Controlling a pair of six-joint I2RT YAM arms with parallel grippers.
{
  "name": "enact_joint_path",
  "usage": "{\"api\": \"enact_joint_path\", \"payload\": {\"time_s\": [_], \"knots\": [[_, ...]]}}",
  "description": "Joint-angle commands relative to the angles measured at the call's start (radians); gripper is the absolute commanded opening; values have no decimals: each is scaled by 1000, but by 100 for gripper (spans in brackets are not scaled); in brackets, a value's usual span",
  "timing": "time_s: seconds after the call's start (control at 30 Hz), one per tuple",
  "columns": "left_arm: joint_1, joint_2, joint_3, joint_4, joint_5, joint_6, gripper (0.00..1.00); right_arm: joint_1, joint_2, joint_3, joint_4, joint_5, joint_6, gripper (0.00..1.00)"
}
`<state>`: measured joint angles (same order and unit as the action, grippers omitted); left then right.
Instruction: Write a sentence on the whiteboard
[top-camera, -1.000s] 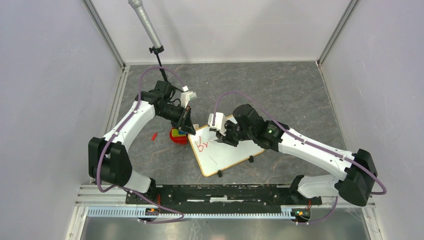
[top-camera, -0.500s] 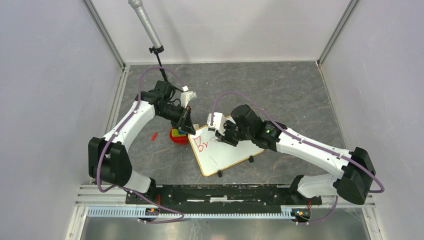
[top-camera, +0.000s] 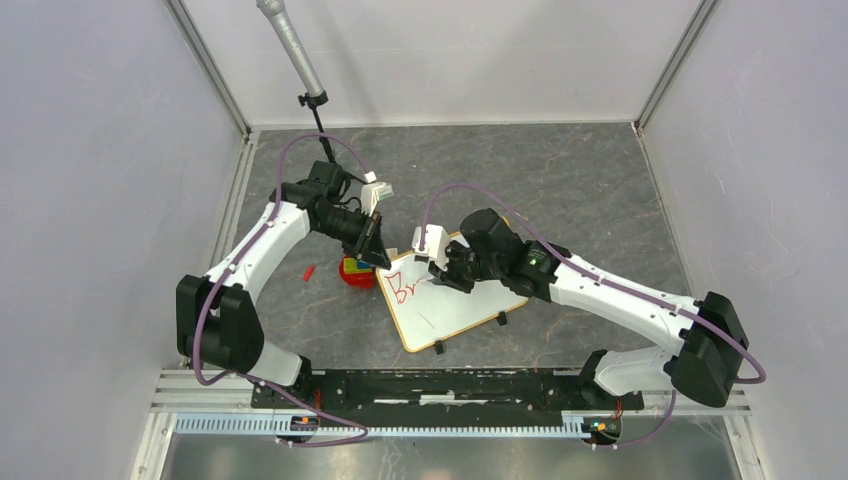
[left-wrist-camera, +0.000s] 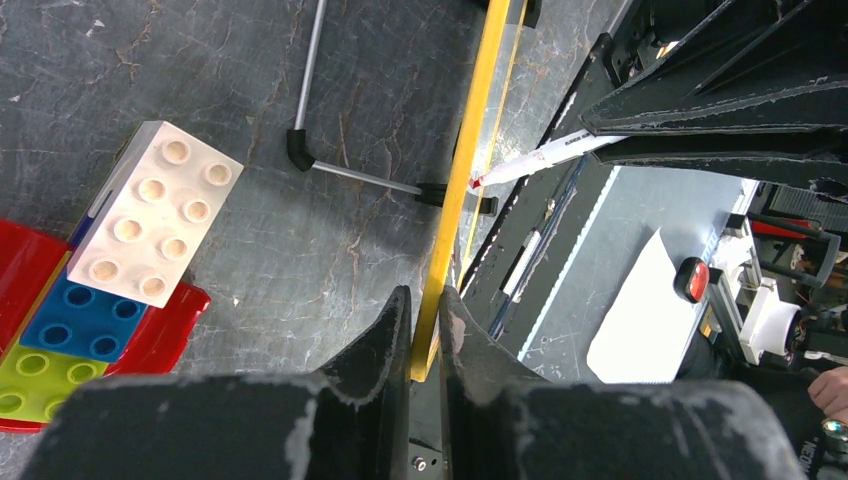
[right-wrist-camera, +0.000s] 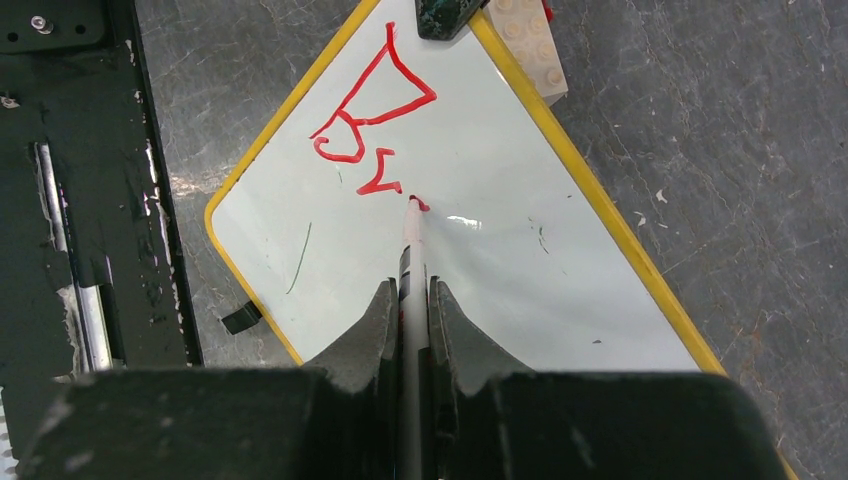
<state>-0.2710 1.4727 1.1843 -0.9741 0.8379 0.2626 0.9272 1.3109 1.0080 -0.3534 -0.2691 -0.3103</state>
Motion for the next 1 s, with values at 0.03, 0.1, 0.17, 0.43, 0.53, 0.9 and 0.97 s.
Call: {"api": "enact_joint_path", "payload": {"time_s": [0.03,0.1,0.17,0.43,0.53,0.9,0.97], "knots": [[-2,-32,-5,10,-11,-4,2,2,2,-16,15,9,-10,0],[-1,-30,-5,10,-11,-4,2,4,-4,-31,13,6,-15,0],[-1,-29,-3,11,-11,-4,2,6,-10,-39,11,3,-19,0],[-2,-29,-4,12,-13,-5,2,8,-18,-40,0,22,-37,0],[-1,-29,-6,11,-14,-6,2,2,-28,-34,-14,39,-47,0],[-1,-28,-3,10,-13,-7,2,-25,-24,13,-7,45,-41,0],[-1,-29,-2,11,-13,-7,2,-27,-20,21,-1,41,-37,0]]}}
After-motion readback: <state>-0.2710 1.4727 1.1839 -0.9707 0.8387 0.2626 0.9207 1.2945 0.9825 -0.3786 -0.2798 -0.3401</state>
